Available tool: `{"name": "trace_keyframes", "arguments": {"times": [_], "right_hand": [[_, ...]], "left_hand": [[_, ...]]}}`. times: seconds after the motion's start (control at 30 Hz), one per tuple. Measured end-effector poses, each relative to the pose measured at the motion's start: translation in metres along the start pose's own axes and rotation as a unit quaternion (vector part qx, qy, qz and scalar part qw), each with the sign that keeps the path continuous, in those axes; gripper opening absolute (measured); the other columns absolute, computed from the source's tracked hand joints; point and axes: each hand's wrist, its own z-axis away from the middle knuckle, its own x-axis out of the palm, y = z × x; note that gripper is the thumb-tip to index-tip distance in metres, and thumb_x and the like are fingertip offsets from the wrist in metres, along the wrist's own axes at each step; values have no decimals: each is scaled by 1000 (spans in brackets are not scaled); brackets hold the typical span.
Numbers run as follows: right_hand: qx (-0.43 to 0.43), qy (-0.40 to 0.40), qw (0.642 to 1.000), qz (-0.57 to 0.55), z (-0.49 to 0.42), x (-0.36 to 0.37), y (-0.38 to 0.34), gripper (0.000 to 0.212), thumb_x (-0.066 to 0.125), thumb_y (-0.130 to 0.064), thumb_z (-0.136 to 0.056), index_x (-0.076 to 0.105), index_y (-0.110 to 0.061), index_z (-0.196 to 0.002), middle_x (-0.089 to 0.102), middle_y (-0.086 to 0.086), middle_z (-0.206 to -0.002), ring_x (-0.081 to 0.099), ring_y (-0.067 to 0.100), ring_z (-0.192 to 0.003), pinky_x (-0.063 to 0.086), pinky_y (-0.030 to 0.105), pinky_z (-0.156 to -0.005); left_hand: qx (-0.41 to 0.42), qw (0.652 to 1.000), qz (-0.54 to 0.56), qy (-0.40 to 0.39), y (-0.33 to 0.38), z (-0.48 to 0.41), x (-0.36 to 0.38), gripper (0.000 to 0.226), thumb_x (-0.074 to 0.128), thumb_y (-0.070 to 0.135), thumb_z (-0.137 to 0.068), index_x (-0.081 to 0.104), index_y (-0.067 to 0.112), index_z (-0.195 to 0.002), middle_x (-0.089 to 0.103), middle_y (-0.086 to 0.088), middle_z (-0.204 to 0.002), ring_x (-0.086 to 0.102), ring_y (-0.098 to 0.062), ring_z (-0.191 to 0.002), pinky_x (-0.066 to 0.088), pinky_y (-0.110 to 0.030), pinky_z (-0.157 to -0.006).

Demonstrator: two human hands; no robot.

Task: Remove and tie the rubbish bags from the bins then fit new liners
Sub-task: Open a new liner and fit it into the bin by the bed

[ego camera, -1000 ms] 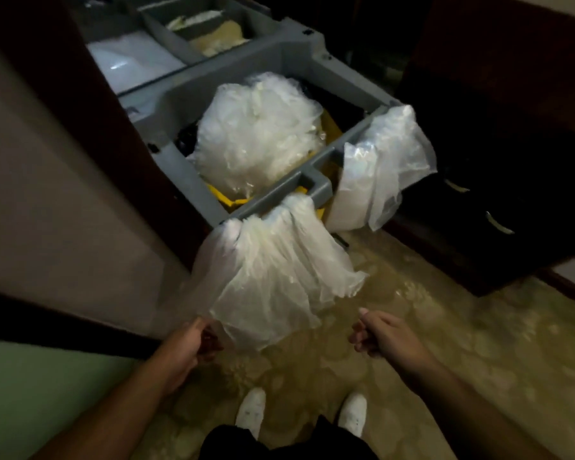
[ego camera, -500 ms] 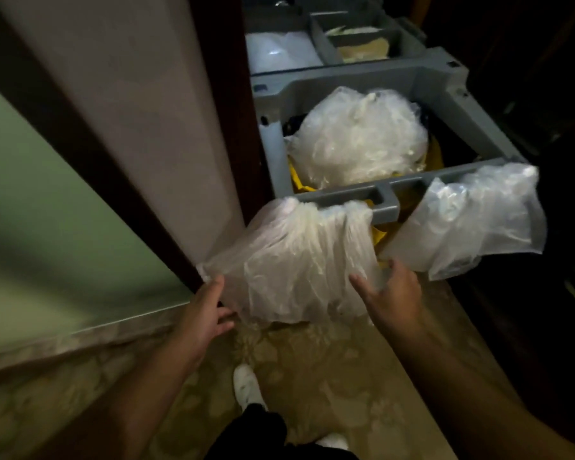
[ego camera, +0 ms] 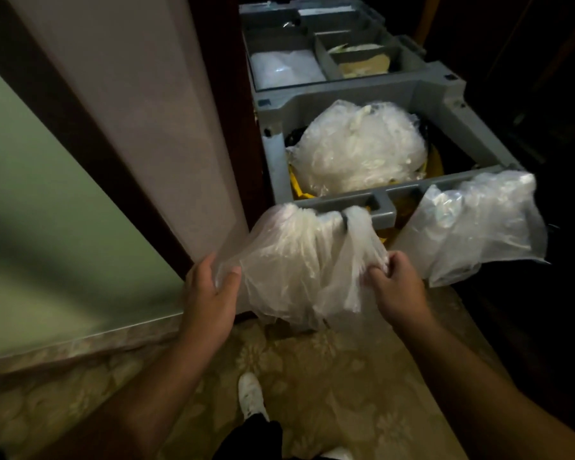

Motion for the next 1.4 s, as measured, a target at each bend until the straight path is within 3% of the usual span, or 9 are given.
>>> {"name": "trace_keyframes", "arguments": {"times": [0.1, 0.27, 0.43, 0.7, 0.93, 1.0, 1.1, 1.17, 1.4], "right_hand": [[-53, -20, 998, -32, 14, -13, -22, 10, 59, -24, -98, 57, -31, -106, 65, -6, -98, 68, 8, -83, 57, 28, -64], [-97, -2, 992, -76, 32, -43, -42, 5, 59, -26, -99, 61, -29, -95, 68, -1, -89, 68, 7, -72, 54, 25, -60], [-88, 47, 991, -95, 54, -88, -47, 24, 64, -17, -95, 65, -34, -79, 68, -12, -71, 62, 1, -61, 48, 18, -54], [-11, 163, 987, -5, 121, -137, -38, 9, 69, -32, -86, 62, -33, -81, 62, -13, -71, 56, 2, -62, 46, 21, -57], [150, 269, 946, -102, 191, -135, -9, 111, 86, -69, -54, 23, -50, -144, 48, -12, -141, 56, 8, -124, 55, 36, -99], [153, 282, 934, -156, 210, -138, -6, 101, 91, -42, -67, 27, -43, -146, 58, -15, -128, 65, 7, -113, 58, 32, -92], [186, 331, 925, -34, 250, -149, 3, 33, 82, -24, -81, 66, -24, -110, 70, -7, -94, 67, 4, -81, 55, 26, -69], [225, 327, 917, 32, 267, -154, 10, 10, 78, -25, -84, 69, -22, -88, 67, -2, -77, 60, 5, -64, 48, 26, -57], [240, 423, 864, 130, 394, -205, 33, 22, 71, -18, -84, 52, -29, -79, 56, -7, -79, 50, 7, -64, 37, 18, -52]], "left_hand": [[51, 998, 20, -36, 26, 7, 11, 51, 51, 43, -98, 41, 29, -146, 39, -2, -149, 43, -21, -133, 39, -43, -110], [55, 973, 113, -195, 80, 19, 42, 41, 48, 37, -101, 43, 33, -141, 52, 9, -129, 53, 2, -103, 38, 4, -71], [-50, 879, 204, -429, 125, 23, 87, 70, 51, 77, -79, 51, 39, -138, 63, 4, -134, 62, -18, -119, 44, -45, -108], [-137, 727, 248, -626, 200, 72, 157, 59, 65, 45, -84, 59, 6, -129, 71, -17, -116, 68, -30, -109, 50, -50, -101], [-153, 624, 223, -733, 206, 152, 181, 29, 54, 19, -97, 64, 0, -116, 74, -14, -101, 73, -20, -88, 60, -39, -83], [-133, 595, 215, -763, 208, 176, 176, 33, 57, 19, -90, 65, 2, -117, 71, -15, -108, 70, -21, -98, 58, -41, -89], [-124, 559, 196, -796, 213, 216, 169, 44, 61, 21, -78, 64, 1, -117, 71, -15, -114, 65, -24, -111, 51, -44, -99], [-133, 550, 202, -799, 216, 226, 168, 25, 63, 22, -76, 65, 5, -94, 71, -8, -86, 69, -20, -91, 53, -43, -96], [-149, 512, 192, -824, 222, 336, 169, 29, 68, 29, -75, 58, 13, -98, 36, 6, -52, 49, -9, -52, 47, -41, -101]]}}
